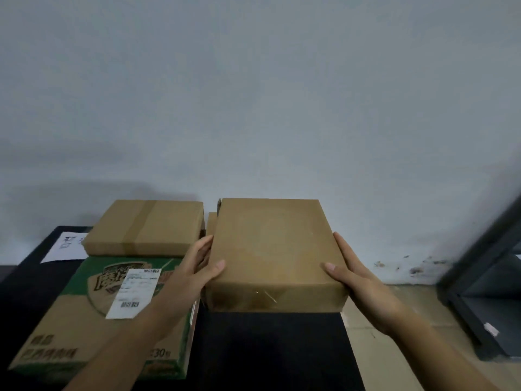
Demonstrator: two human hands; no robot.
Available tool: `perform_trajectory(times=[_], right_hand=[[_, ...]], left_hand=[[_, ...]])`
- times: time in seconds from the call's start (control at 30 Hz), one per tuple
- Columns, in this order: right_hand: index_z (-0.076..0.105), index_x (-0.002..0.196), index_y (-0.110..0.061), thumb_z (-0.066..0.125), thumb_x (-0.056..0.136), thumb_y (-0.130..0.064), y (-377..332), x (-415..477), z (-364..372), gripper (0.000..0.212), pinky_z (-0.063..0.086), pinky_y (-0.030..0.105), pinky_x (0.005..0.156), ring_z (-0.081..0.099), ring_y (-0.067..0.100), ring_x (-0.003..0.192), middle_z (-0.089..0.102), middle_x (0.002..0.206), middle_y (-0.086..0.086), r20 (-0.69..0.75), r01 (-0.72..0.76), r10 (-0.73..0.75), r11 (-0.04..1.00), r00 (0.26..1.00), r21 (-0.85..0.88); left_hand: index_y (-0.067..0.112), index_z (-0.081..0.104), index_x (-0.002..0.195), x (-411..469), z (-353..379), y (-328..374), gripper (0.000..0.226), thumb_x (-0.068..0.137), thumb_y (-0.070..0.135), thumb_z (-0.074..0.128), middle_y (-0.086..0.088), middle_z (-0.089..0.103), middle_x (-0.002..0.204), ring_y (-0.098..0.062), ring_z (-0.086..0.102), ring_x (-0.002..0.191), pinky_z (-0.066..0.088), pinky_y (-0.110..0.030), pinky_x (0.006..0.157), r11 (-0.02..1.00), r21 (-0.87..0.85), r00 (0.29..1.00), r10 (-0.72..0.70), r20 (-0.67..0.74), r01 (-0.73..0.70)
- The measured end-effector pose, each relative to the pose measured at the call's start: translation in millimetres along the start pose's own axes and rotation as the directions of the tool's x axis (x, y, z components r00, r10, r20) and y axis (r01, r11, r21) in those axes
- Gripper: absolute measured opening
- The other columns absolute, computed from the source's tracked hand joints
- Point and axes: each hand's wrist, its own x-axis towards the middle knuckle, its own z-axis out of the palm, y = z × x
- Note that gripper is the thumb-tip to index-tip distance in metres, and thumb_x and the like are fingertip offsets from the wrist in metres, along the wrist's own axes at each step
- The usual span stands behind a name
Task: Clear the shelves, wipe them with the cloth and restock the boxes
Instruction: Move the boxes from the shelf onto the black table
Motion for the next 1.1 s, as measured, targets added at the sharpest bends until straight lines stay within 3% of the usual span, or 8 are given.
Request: perform_trajectory(times=[0.07, 0.27, 0.37, 0.47, 0.6, 0.73, 0.87, 1.1], right_hand=[[0.018, 0.151, -0.058, 0.064, 0.091, -0.043, 12.9, 13.3, -3.0, 0.077, 0.049, 0.016, 0.086, 0.055, -0.014, 0.115, 0.044, 0.133, -0.040, 0.036, -0.021, 0.021, 1.000, 0.999, 0.019], [0.020, 0.154, -0.055, 0.077, 0.086, -0.040, 59.9, 44.5, -1.7, 0.090, 0.043, 0.030, 0.109, 0.053, 0.000, 0.127, 0.047, 0.142, -0.030, 0.115, -0.125, 0.121, 0.992, 0.986, 0.031], [0.021, 0.152, -0.056, 0.073, 0.089, -0.033, 82.3, 53.7, 3.1, 0.085, 0.046, 0.027, 0.101, 0.055, 0.000, 0.123, 0.048, 0.139, -0.029, 0.115, -0.169, 0.164, 0.985, 0.980, 0.038], [0.024, 0.151, -0.058, 0.078, 0.079, -0.039, 106.3, 63.5, 6.3, 0.092, 0.046, 0.032, 0.105, 0.059, 0.003, 0.123, 0.053, 0.143, -0.023, 0.131, -0.216, 0.209, 0.976, 0.969, 0.040], [0.021, 0.154, -0.053, 0.068, 0.095, -0.020, 133.6, 73.4, 13.1, 0.082, 0.049, 0.028, 0.096, 0.060, 0.005, 0.122, 0.054, 0.141, -0.022, 0.140, -0.265, 0.259, 0.964, 0.956, 0.024], [0.022, 0.153, -0.055, 0.063, 0.097, -0.016, 159.4, 84.2, 17.8, 0.080, 0.047, 0.041, 0.108, 0.058, 0.011, 0.125, 0.051, 0.145, -0.018, 0.131, -0.328, 0.329, 0.944, 0.935, -0.023], [0.023, 0.150, -0.053, 0.059, 0.098, -0.013, 177.0, 97.9, 29.8, 0.075, 0.049, 0.036, 0.100, 0.056, 0.011, 0.123, 0.051, 0.138, -0.020, 0.117, -0.370, 0.373, 0.928, 0.920, -0.045], [0.013, 0.157, -0.041, 0.058, 0.101, -0.016, 202.1, 121.5, 44.3, 0.077, 0.044, 0.044, 0.108, 0.050, 0.015, 0.123, 0.043, 0.137, -0.014, 0.111, -0.464, 0.474, 0.880, 0.873, -0.106]], left_hand=[[0.039, 0.044, 0.141, 5.0, 3.7, -16.4, 0.056, 0.091, 0.026, 0.065, 0.024, 0.055, 0.133, -0.002, 0.058, 0.118, 0.051, -0.025, 0.092, 0.999, -0.009, 0.998, -0.046, -0.039, 0.046], [0.035, 0.040, 0.143, 16.2, 6.3, -66.2, 0.056, 0.097, 0.012, 0.063, 0.014, 0.052, 0.139, -0.002, 0.054, 0.120, 0.046, -0.021, 0.086, 0.979, -0.055, 0.978, -0.197, -0.067, 0.194], [0.036, 0.042, 0.139, 23.4, 7.0, -88.3, 0.054, 0.097, 0.008, 0.060, 0.014, 0.053, 0.137, -0.005, 0.053, 0.121, 0.045, -0.024, 0.085, 0.966, -0.075, 0.964, -0.255, -0.078, 0.249], [0.038, 0.041, 0.137, 30.8, 3.9, -109.0, 0.054, 0.096, 0.007, 0.060, 0.015, 0.053, 0.137, -0.007, 0.055, 0.121, 0.047, -0.026, 0.086, 0.954, -0.074, 0.951, -0.298, -0.083, 0.292], [0.034, 0.038, 0.139, 39.4, -1.2, -135.6, 0.060, 0.094, -0.001, 0.059, 0.011, 0.051, 0.138, -0.015, 0.055, 0.121, 0.050, -0.032, 0.088, 0.929, -0.077, 0.928, -0.368, -0.066, 0.363], [0.035, 0.037, 0.135, 47.8, 2.4, -158.0, 0.063, 0.089, 0.001, 0.063, 0.013, 0.052, 0.132, -0.016, 0.055, 0.117, 0.050, -0.037, 0.092, 0.908, -0.042, 0.903, -0.420, -0.087, 0.418], [0.036, 0.031, 0.139, 55.8, 4.8, -179.0, 0.062, 0.094, 0.000, 0.055, 0.014, 0.050, 0.130, -0.009, 0.052, 0.113, 0.047, -0.039, 0.097, 0.884, 0.036, 0.880, -0.460, -0.115, 0.466], [0.030, 0.018, 0.156, 72.8, 12.2, -204.4, 0.070, 0.098, 0.005, 0.049, 0.007, 0.045, 0.138, -0.013, 0.052, 0.116, 0.046, -0.035, 0.097, 0.841, 0.076, 0.837, -0.516, -0.184, 0.535]])
